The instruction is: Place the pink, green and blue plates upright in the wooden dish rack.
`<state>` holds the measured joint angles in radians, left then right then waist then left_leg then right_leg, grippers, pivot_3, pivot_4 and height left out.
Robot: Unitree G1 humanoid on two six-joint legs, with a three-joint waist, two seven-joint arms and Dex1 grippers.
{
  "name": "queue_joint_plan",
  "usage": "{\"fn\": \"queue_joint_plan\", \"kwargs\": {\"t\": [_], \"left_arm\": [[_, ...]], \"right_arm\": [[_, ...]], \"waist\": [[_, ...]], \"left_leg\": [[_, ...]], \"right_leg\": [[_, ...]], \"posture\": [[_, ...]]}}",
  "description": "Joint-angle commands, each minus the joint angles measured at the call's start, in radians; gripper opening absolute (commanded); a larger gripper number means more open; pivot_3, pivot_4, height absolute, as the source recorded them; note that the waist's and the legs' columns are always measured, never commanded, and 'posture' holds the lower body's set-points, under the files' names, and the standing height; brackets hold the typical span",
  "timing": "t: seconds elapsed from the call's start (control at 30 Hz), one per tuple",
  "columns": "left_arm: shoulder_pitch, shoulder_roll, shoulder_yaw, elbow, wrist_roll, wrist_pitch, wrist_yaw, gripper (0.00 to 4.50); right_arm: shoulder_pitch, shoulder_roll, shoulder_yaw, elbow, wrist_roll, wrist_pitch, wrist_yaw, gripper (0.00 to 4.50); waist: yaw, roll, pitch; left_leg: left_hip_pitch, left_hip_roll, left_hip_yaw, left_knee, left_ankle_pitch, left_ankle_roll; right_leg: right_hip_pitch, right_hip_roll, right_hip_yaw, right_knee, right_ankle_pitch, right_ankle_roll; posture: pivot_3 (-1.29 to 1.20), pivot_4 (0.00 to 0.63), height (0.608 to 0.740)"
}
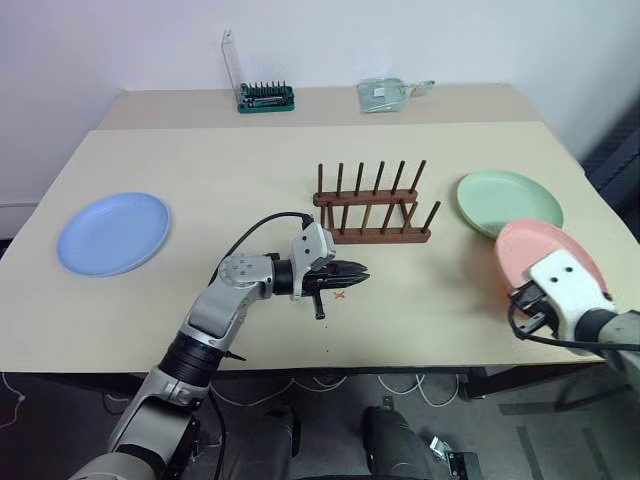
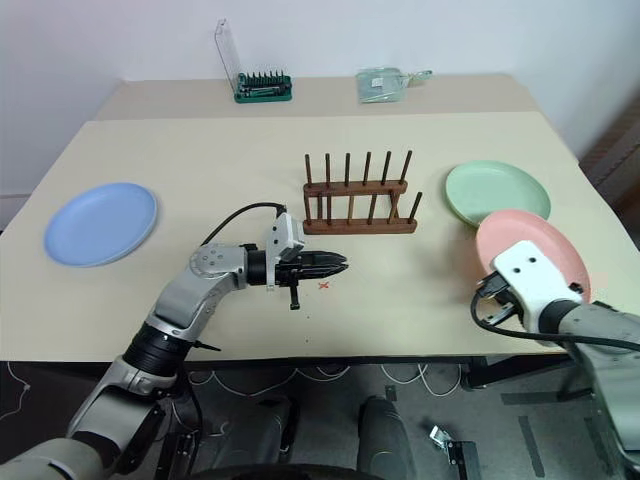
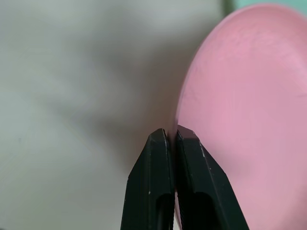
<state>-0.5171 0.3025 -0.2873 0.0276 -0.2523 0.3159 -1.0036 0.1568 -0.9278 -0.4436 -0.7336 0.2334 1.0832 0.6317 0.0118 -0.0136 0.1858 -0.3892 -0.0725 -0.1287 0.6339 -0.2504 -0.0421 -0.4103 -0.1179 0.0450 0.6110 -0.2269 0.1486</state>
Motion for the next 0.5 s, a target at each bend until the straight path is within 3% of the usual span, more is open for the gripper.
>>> {"fn": "queue_joint_plan", "kwargs": {"t": [0.03,0.13,0.2,0.27,0.5], "left_arm": [[-0.014,-0.009,0.012,0.001,-0.012,-0.027,-0.006,0.44],[-0.025,-0.022,0.024,0.026,-0.011,-0.047,0.006,0.44],[-0.037,-0.033,0.048,0.049,-0.016,-0.062,0.027,0.44],[-0.045,-0.039,0.063,0.065,-0.015,-0.069,0.038,0.44],[-0.063,-0.029,0.126,0.100,-0.010,-0.098,0.080,0.44]], "right_arm": [[-0.048,-0.069,-0.161,-0.101,0.060,-0.010,0.095,0.12],[-0.177,-0.076,-0.222,-0.098,0.145,-0.074,0.140,0.12],[-0.426,0.018,-0.210,-0.026,0.306,-0.062,0.100,0.12],[-0.562,0.069,-0.184,0.028,0.384,-0.042,0.079,0.12],[-0.793,0.255,-0.099,0.335,0.576,-0.066,0.070,0.12]], "waist": [[-0.001,0.001,0.000],[-0.003,0.000,0.000],[-0.007,-0.002,0.001],[-0.013,-0.002,0.002],[0.000,-0.005,0.001]], "left_leg": [[0.000,0.000,0.000,0.000,0.000,0.000],[0.000,0.000,0.001,0.000,0.000,0.000],[0.000,0.000,0.001,0.000,0.000,0.000],[0.001,0.001,0.001,0.000,0.000,0.000],[-0.001,0.000,-0.002,-0.001,0.000,0.000]], "right_leg": [[0.000,0.000,0.000,0.000,0.000,0.000],[0.000,0.000,0.000,0.000,0.000,0.000],[0.000,0.000,0.000,0.000,0.000,0.000],[0.001,0.001,0.000,-0.001,0.000,0.000],[0.000,-0.001,-0.002,-0.001,0.001,0.000]], "posture": [[0.00,0.150,0.740],[0.00,0.150,0.740],[0.00,0.150,0.740],[0.00,0.150,0.740],[0.00,0.150,0.740]]}}
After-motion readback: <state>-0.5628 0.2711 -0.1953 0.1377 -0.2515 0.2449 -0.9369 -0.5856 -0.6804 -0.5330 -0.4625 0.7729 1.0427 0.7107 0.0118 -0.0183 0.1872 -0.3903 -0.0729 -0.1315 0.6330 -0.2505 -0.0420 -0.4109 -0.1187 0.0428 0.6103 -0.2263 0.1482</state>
